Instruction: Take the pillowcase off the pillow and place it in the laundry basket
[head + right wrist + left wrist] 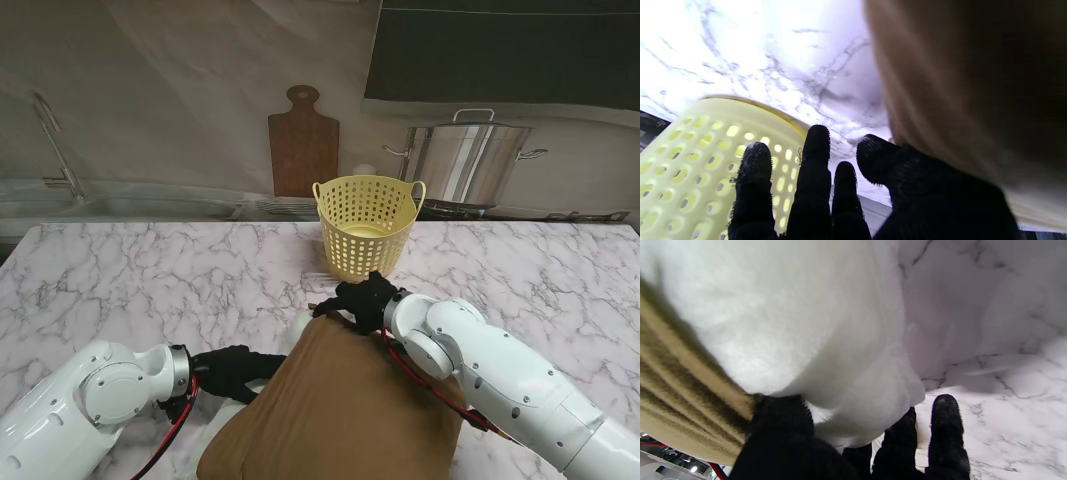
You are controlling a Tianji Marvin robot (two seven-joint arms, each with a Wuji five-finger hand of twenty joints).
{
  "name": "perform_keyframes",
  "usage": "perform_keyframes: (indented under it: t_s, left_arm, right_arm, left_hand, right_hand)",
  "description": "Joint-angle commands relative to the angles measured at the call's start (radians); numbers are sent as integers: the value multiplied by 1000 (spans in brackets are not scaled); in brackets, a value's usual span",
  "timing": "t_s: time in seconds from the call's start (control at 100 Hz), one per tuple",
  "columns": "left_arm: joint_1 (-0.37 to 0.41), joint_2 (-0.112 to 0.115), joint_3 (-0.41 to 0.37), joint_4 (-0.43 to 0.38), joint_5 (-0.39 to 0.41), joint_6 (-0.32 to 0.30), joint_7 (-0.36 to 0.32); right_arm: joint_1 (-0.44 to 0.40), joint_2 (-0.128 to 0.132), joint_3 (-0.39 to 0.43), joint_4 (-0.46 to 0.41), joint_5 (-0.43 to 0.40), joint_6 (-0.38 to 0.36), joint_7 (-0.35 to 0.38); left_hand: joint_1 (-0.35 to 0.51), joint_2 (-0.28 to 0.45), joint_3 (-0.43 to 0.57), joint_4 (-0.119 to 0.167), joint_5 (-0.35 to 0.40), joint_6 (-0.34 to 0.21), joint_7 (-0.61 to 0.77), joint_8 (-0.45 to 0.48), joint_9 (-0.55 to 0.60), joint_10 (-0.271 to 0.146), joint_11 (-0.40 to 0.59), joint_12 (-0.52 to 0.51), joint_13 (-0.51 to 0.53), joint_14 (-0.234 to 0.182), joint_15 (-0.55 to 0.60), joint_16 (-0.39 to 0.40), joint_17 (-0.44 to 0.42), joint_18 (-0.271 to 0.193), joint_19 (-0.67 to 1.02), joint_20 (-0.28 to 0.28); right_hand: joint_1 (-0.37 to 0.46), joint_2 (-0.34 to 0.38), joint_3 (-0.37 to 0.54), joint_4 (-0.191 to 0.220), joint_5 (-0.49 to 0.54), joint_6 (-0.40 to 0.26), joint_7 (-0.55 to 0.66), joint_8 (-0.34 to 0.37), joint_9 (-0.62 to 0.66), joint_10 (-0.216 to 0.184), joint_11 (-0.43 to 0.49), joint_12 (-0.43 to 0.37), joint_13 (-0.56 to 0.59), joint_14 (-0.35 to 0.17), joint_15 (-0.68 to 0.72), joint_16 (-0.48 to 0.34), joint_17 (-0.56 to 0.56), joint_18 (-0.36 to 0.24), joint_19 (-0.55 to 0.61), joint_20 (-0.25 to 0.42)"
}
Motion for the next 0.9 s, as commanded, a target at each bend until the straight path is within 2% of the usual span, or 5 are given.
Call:
perform_keyframes:
  t_s: [0.0, 0.25, 0.52, 0.69, 0.89]
  left_arm:
    - [25, 9, 15, 26, 10, -2, -41]
    - [29, 10, 10, 22, 12, 2, -46]
    - [42, 5, -12, 11, 39, 8, -30]
    - [71, -9, -61, -13, 81, 18, 20]
    - [111, -35, -133, -47, 129, 65, 114]
  right_arm:
    - [7, 11, 3, 25, -20, 22, 15]
    - [-43, 19, 59, -5, -91, 39, 43]
    - [-187, 0, 222, -69, 65, 18, -32]
    - [-254, -9, 287, -109, 95, -24, -94]
    - [-265, -9, 303, -122, 123, -40, -86]
  left_hand:
    - [104, -24, 25, 13, 70, -15, 106, 29, 85, -68, 111, 43, 26, -7, 22, 8, -2, -2, -308, -3]
    - [102, -23, 25, 13, 70, -15, 107, 29, 86, -66, 111, 43, 25, -6, 22, 8, -2, -1, -308, -3]
    - [74, -20, 16, 10, 55, 8, 100, 27, 80, -59, 109, 43, 25, -7, 23, 8, -1, -3, -306, -2]
    - [8, 6, 5, 4, 27, 34, 90, 25, 70, -34, 105, 42, 20, -1, 23, 10, 1, -8, -298, 2]
    - [-96, 102, -3, -7, -39, 96, 70, 23, 48, 28, 93, 44, 4, 16, 27, 15, -7, -7, -281, 8]
  right_hand:
    - [-38, 20, -5, 33, 4, 472, 24, 9, 7, 16, 15, 21, 13, -7, 33, 28, -7, 34, 15, 23]
    - [-102, 30, -111, 19, 95, 450, 75, 115, 108, 4, 26, 88, 49, -27, 60, 66, 3, 28, 31, 49]
    - [-317, 138, -552, 5, 110, 369, 16, 182, 296, -45, 35, 144, 136, 4, 3, 20, 9, 34, 19, 34]
    - [-256, 243, -743, 8, 113, 364, 1, 154, 365, -48, 21, 133, 206, 11, 9, 34, 55, 29, 41, 34]
    - [-244, 252, -771, 8, 98, 310, 9, 155, 354, -61, 12, 128, 218, 9, 14, 39, 55, 28, 43, 33]
